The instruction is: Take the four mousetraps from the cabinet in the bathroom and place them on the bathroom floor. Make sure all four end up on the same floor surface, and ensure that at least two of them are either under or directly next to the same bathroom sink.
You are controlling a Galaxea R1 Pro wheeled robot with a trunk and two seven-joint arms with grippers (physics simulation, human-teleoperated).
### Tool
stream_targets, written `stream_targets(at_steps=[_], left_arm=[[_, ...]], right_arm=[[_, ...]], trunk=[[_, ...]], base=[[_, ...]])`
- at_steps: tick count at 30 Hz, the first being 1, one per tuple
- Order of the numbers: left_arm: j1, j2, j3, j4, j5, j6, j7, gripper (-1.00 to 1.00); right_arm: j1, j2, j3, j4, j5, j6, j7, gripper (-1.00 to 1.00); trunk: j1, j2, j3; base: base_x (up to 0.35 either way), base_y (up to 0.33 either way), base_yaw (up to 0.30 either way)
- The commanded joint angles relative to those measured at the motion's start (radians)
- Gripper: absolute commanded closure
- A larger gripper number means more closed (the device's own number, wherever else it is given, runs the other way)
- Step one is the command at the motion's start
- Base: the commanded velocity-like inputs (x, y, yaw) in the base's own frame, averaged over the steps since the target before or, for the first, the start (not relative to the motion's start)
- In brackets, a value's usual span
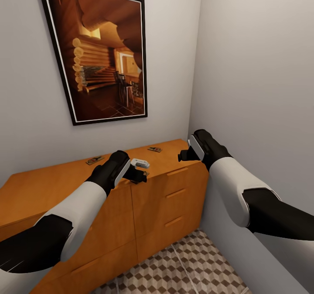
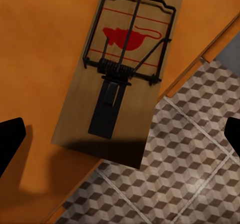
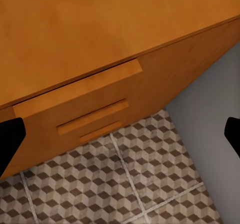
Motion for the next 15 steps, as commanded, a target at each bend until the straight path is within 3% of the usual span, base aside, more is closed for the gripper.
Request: stream_targets(at_steps=[1, 15], left_arm=[[-0.001, 0.001, -0.003, -0.001, 0.002, 0.004, 0.000, -1.00], [-0.001, 0.001, -0.004, -0.044, 0.002, 0.005, 0.000, -1.00]], right_arm=[[-0.001, 0.000, 0.002, -0.001, -0.007, 0.003, -0.007, -1.00], [-0.001, 0.000, 0.002, -0.001, -0.007, 0.003, -0.007, -1.00]], trunk=[[0.000, -0.001, -0.001], [0.000, -0.001, -0.001]], base=[[0.000, 0.000, 0.000], [0.000, 0.000, 0.000]])
